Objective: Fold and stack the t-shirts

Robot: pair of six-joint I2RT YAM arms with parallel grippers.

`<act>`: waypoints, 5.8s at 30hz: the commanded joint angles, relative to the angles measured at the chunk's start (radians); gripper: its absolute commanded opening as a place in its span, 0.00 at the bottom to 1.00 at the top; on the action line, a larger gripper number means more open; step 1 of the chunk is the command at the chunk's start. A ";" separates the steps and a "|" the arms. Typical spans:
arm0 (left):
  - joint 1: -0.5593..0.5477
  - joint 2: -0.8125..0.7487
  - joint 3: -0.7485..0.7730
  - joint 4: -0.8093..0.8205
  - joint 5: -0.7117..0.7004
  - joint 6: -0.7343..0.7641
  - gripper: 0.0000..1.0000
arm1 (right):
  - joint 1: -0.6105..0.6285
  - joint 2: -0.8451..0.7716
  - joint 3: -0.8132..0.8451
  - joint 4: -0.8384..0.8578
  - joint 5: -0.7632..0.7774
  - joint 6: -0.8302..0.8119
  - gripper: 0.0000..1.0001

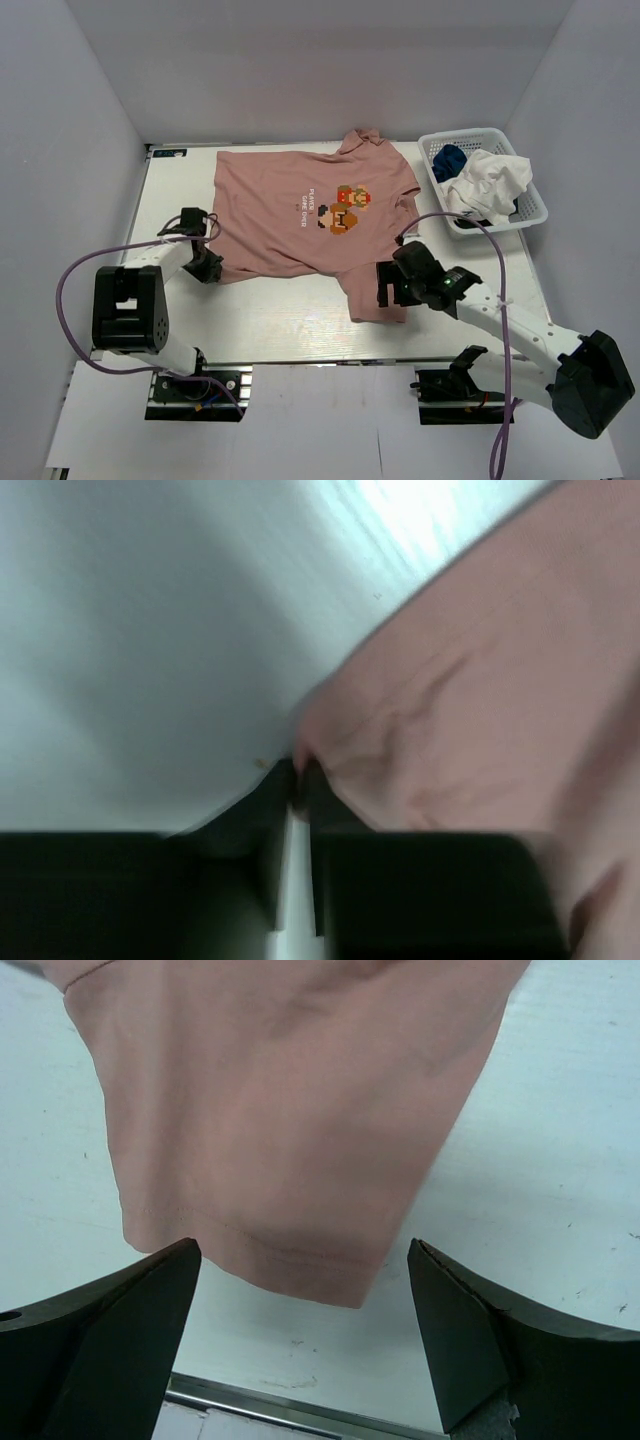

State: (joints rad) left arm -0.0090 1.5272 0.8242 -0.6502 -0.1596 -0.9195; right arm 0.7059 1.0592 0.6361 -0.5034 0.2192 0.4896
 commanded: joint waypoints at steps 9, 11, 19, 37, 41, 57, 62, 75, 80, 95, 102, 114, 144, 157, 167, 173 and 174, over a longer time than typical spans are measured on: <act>0.001 -0.137 -0.088 0.087 0.058 0.013 0.00 | 0.059 0.065 -0.101 0.095 -0.006 0.014 0.77; 0.001 -0.147 -0.088 0.087 0.058 0.013 0.00 | 0.060 0.117 -0.101 0.140 0.009 0.009 0.75; 0.001 -0.122 -0.045 0.015 0.017 0.044 0.00 | 0.066 0.216 -0.099 0.115 0.052 0.070 0.08; 0.001 -0.389 -0.113 -0.197 0.022 0.044 0.00 | 0.244 -0.058 0.106 -0.319 -0.112 0.126 0.00; 0.001 -0.302 -0.008 -0.166 0.022 0.044 0.00 | 0.210 0.043 0.247 -0.278 -0.003 0.141 0.00; 0.010 0.100 0.423 -0.157 0.020 0.087 0.00 | -0.169 0.445 0.743 -0.181 -0.012 -0.141 0.00; 0.020 0.194 0.538 -0.167 -0.001 0.087 0.00 | -0.232 0.541 0.858 -0.172 -0.058 -0.198 0.00; 0.041 0.436 0.723 -0.120 -0.004 0.146 0.33 | -0.305 0.855 1.102 -0.181 -0.084 -0.309 0.04; 0.041 0.488 0.802 -0.131 -0.023 0.146 0.94 | -0.333 1.042 1.319 -0.219 -0.029 -0.255 0.41; 0.018 0.234 0.598 -0.040 0.129 0.229 1.00 | -0.321 0.757 0.817 0.044 -0.374 -0.189 0.73; 0.000 0.180 0.410 0.110 0.281 0.326 1.00 | -0.325 0.899 0.942 0.026 -0.290 -0.177 0.67; -0.019 0.180 0.378 0.080 0.241 0.367 1.00 | -0.345 1.016 0.981 0.026 -0.253 -0.187 0.63; -0.028 0.254 0.449 0.058 0.213 0.367 1.00 | -0.349 1.180 1.214 0.098 -0.415 -0.181 0.21; -0.037 0.255 0.474 0.070 0.247 0.367 1.00 | -0.321 0.957 1.099 0.141 -0.347 -0.275 0.90; -0.086 0.274 0.432 0.136 0.282 0.340 1.00 | -0.330 0.572 0.544 0.203 -0.371 -0.175 0.90; -0.086 0.294 0.367 0.178 0.272 0.340 1.00 | -0.358 0.622 0.461 0.206 -0.362 -0.126 0.90; -0.086 0.294 0.354 0.188 0.272 0.340 1.00 | -0.370 0.634 0.444 0.212 -0.359 -0.115 0.90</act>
State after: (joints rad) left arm -0.0963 1.8198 1.2243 -0.4976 0.1062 -0.5751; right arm 0.3637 1.6634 1.1007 -0.3149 -0.1406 0.3275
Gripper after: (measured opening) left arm 0.997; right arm 0.904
